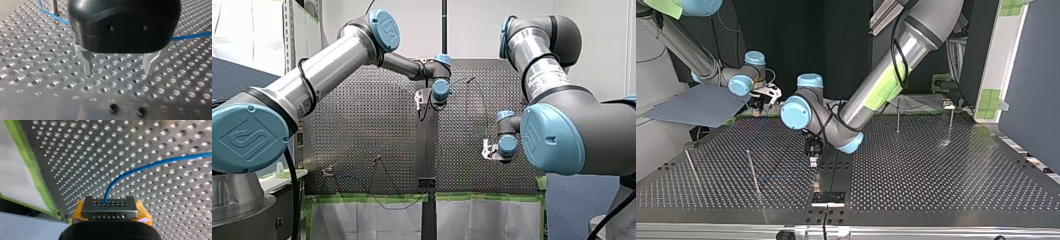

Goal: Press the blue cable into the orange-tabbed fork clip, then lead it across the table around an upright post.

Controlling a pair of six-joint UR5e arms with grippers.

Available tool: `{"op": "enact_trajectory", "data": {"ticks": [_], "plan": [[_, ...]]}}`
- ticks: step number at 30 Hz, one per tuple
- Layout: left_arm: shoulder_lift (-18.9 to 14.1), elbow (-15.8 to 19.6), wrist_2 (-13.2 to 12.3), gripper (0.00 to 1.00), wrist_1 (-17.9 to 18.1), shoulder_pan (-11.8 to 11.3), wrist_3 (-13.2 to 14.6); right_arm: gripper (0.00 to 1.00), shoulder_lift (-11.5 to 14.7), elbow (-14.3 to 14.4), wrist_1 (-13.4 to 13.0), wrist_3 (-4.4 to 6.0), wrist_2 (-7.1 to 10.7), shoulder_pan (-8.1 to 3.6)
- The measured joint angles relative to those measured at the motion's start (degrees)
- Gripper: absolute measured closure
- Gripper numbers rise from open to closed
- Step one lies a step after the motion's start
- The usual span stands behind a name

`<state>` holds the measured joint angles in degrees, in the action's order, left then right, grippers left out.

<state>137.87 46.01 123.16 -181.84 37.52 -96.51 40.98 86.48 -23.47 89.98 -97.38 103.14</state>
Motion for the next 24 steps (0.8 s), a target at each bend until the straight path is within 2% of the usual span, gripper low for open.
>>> {"op": "enact_trajectory", "data": {"ticks": [7, 13, 18, 22, 24], "plan": [[0.0, 3.5, 2.4, 0.02, 1.0, 0.0, -0.5, 1.0, -0.5, 0.0, 0.0, -0.35, 0.02, -0.23], [0.0, 6.5, 2.9, 0.02, 2.4, 0.1, -0.6, 1.0, -0.6, 0.0, -0.1, -0.47, 0.0, -0.29], [0.0, 7.0, 2.8, 0.02, 2.8, 0.1, -0.6, 1.0, -1.2, 0.0, -0.6, -0.47, 0.01, -0.51], [0.0, 7.0, 2.7, 0.02, 3.2, 0.1, -0.7, 1.0, -2.7, 0.0, -1.1, -0.08, -0.01, -0.81], [0.0, 6.9, 2.6, 0.02, 3.5, 0.1, -0.7, 1.0, -3.5, 0.0, -1.4, 0.57, -0.05, -1.07]]}}
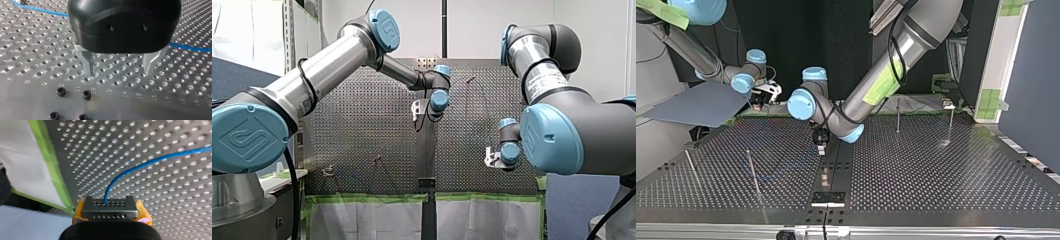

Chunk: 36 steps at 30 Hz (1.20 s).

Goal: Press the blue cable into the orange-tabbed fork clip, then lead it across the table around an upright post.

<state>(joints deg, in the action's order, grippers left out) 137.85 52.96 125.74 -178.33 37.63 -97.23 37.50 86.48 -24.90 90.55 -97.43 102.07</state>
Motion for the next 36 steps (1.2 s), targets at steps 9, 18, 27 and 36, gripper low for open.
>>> {"op": "enact_trajectory", "data": {"ticks": [9, 18, 27, 36], "plan": [[0.0, -1.3, -0.1, 0.02, 0.8, 0.0, -0.7, 1.0, -2.4, 0.0, -1.2, 3.04, -0.06, -1.5], [0.0, -1.5, -0.1, 0.02, 1.0, 0.0, -0.9, 1.0, -6.8, 0.0, -1.5, 5.74, -0.92, -2.9], [0.0, -2.0, -0.6, 0.02, 1.0, 0.0, -1.3, 1.0, -7.9, 0.0, -2.9, 7.15, -1.11, -3.88], [0.0, -6.3, -1.7, 0.02, 0.8, 0.0, -3.9, 1.0, -8.8, 0.0, -5.5, 7.8, -1.26, -4.71]]}}
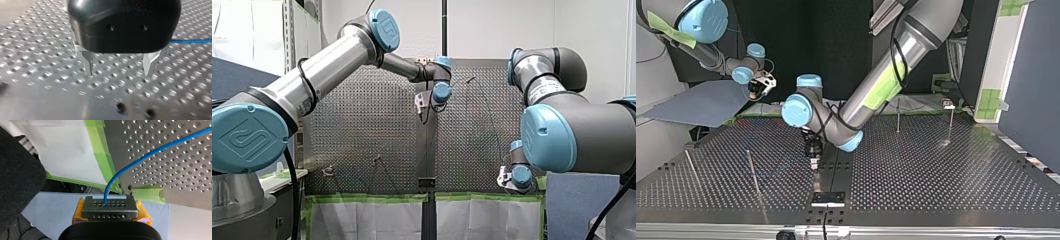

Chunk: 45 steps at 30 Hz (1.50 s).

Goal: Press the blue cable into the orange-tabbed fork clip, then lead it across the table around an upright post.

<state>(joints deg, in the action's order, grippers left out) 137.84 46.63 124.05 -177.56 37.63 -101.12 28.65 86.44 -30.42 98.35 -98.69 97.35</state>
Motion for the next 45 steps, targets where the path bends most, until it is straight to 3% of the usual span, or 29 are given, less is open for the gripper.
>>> {"op": "enact_trajectory", "data": {"ticks": [15, 33, 39, 45], "plan": [[0.0, -0.8, -0.9, 0.02, -0.5, 0.3, -2.6, 1.0, -2.1, -0.1, -2.3, 0.14, 0.0, -0.53], [0.0, -0.5, 0.1, 0.02, -6.6, 1.0, -2.6, 1.0, -2.5, -0.2, -2.5, -0.07, 0.09, -0.33], [-0.5, 2.1, 0.6, 0.02, -8.1, 1.3, -2.4, 1.0, -2.5, -0.2, -2.5, -0.08, 0.15, -0.29], [-2.1, 6.0, 0.1, 0.02, -5.1, 1.2, -2.1, 1.0, -2.4, -0.2, -2.5, -0.14, 0.22, -0.21]]}}
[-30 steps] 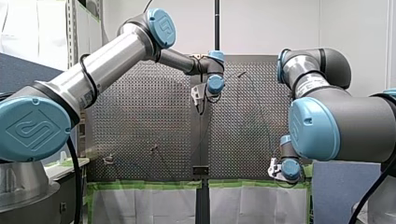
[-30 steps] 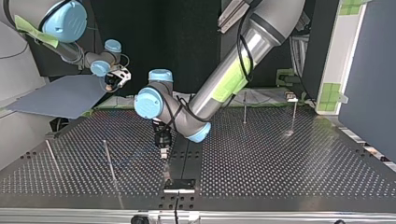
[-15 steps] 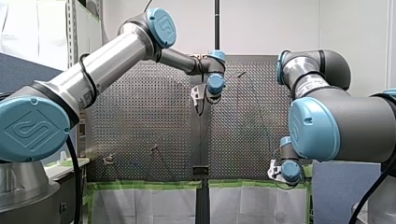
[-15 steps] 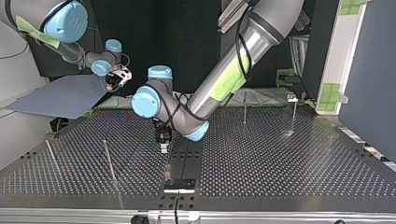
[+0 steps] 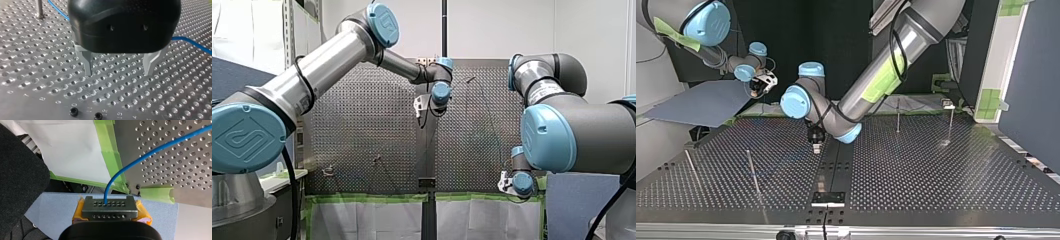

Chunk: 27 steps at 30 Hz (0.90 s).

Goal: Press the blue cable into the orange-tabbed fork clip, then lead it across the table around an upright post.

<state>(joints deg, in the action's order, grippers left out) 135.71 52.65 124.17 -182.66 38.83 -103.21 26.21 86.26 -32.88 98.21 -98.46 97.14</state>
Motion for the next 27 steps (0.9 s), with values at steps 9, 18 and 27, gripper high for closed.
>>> {"op": "enact_trajectory", "data": {"ticks": [9, 18, 27], "plan": [[-2.0, 5.3, 0.3, 0.02, 2.8, 0.2, -0.2, 1.0, 0.0, 0.0, 0.0, -0.08, 0.1, 0.17], [-2.1, 10.0, -0.4, 0.02, 2.6, 0.2, -0.8, 1.0, 0.0, 0.0, 0.1, -0.1, 0.1, 0.26], [-2.1, 15.1, -3.5, 0.02, 2.0, -0.1, -4.1, 1.0, 0.0, 0.0, 0.1, -0.1, 0.11, 0.31]]}}
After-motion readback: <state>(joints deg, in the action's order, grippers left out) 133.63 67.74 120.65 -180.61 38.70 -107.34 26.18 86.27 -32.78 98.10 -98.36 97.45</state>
